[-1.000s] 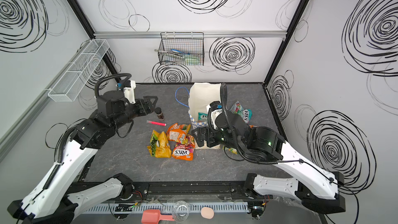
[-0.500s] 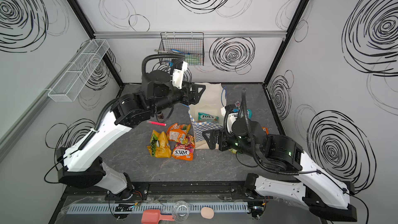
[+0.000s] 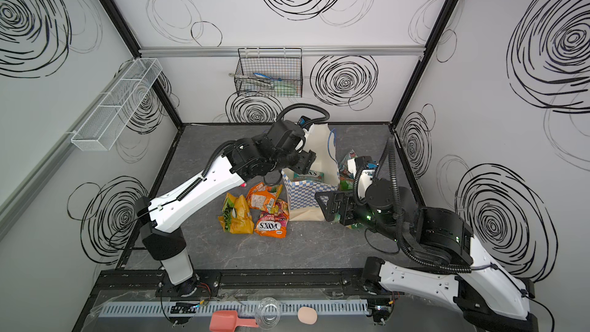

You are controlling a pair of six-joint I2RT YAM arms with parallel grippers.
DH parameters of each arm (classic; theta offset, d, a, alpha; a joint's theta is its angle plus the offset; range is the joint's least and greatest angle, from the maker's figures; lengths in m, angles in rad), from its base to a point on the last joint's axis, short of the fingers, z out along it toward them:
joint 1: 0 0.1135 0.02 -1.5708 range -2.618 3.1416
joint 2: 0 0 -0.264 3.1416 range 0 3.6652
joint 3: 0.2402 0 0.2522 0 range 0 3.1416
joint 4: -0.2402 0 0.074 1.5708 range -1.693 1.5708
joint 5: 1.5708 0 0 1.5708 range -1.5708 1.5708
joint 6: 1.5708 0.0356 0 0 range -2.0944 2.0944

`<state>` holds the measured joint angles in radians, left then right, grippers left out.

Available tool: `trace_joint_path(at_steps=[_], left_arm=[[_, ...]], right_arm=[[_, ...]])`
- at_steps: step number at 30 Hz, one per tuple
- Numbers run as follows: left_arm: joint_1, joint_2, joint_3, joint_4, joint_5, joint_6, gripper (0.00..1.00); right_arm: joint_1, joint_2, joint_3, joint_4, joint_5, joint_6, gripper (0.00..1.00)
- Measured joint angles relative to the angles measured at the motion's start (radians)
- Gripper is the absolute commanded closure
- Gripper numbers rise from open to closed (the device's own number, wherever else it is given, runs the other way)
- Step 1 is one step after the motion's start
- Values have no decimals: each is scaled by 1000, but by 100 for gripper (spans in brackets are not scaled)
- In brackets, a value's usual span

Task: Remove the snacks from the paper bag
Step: 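Raise the left gripper and swing it over the bag opening, then lower the left gripper into the bag toward the teal Fox's packet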

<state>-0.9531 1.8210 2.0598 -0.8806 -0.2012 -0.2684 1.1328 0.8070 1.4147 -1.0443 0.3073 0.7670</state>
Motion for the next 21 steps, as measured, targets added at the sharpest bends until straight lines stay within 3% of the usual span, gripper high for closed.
trace_joint_path(at_steps=[6,21], left_arm=[[33,88,46,-14,88,11,37],[120,369,124,-21,188,-10,41]], right_arm=[[0,16,25,-1,19,-37,3],[0,16,64,-34,80,-81,3]])
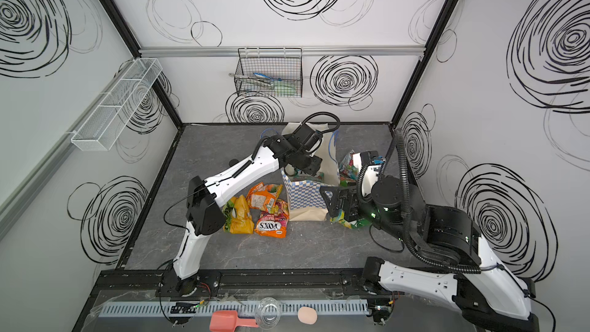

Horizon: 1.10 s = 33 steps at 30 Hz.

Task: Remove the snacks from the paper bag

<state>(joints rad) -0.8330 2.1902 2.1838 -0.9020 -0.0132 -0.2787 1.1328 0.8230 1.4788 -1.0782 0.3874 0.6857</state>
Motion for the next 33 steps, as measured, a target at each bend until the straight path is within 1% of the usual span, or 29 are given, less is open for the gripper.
trace_joint_path(at_steps=[4,10,18,28,33], left_arm=[[14,37,0,-3,34,1,41],[16,96,-9,-18,107,4,36],[16,138,-87,-48,174,7,33],[14,164,-157,-93,194,6,28],[15,164,-161,-95,198,-6,28]], right_arm=[[0,0,0,0,3,-15,3],[0,0,0,-1,5,-25,3],[0,-7,4,-14,14,-24,3],[0,-3,6,-15,14,-24,3],[0,-1,7,-15,14,-24,3]])
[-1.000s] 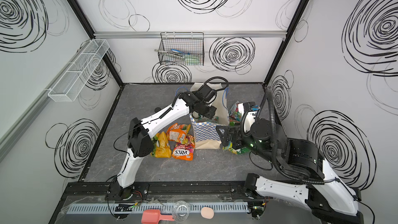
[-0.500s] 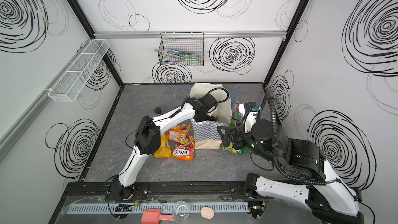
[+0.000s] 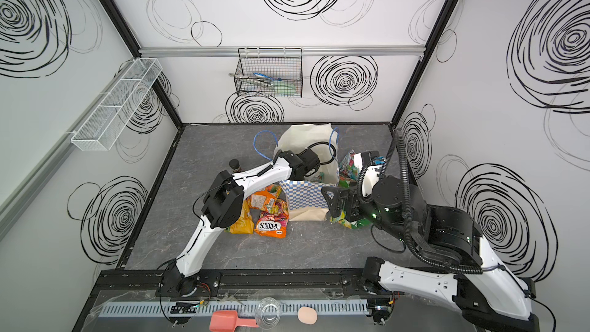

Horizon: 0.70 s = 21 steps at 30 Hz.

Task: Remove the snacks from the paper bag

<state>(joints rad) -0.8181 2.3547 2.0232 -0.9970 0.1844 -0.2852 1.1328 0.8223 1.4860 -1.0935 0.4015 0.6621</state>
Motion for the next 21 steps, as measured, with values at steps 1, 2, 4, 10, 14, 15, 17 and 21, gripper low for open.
trace_joint_path(at_steps=[1,2,4,10,14,15,17,21], left_arm=[[0,0,-3,2,1,-3,28],[0,-4,-9,5,3,-11,27],[0,-15,-23,8,12,-30,27],[-13,-157,-199,104,48,-96,28],[-25,-238,-320,172,65,-132,28],[-29,-238,-336,186,65,-135,28],[-34,-234,-371,212,65,-137,28],[-37,-219,-407,240,64,-144,28]], right_arm=[[0,1,2,0,0,0,3],[0,1,4,0,0,0,3],[0,1,6,0,0,0,3],[0,9,9,1,0,0,3],[0,10,5,8,-1,0,3],[0,13,5,8,-4,-1,3],[0,19,5,8,-6,-1,3],[0,30,5,8,-12,-1,3]])
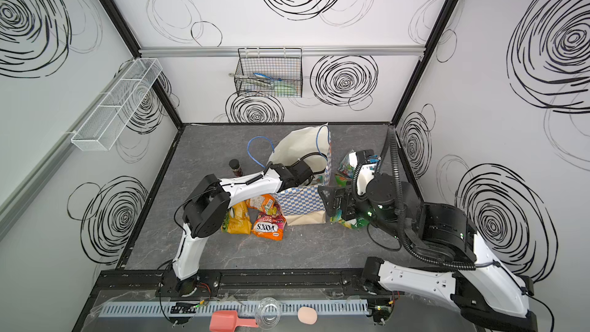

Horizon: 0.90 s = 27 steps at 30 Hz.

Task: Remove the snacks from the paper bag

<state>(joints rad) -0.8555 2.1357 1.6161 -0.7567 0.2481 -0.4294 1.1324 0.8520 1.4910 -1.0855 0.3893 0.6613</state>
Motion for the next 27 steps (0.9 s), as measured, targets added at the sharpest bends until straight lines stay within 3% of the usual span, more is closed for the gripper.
trace_joint_path(at_steps=[9,15,27], left_arm=[[4,11,89,-10,-51,3,28],[24,10,136,5,-100,3,22],[-34,19,-4,55,-116,10,16]], right_arm=[[0,-2,0,0,0,1,3],[0,-3,0,0,0,1,3],[0,-14,0,-1,0,7,3]])
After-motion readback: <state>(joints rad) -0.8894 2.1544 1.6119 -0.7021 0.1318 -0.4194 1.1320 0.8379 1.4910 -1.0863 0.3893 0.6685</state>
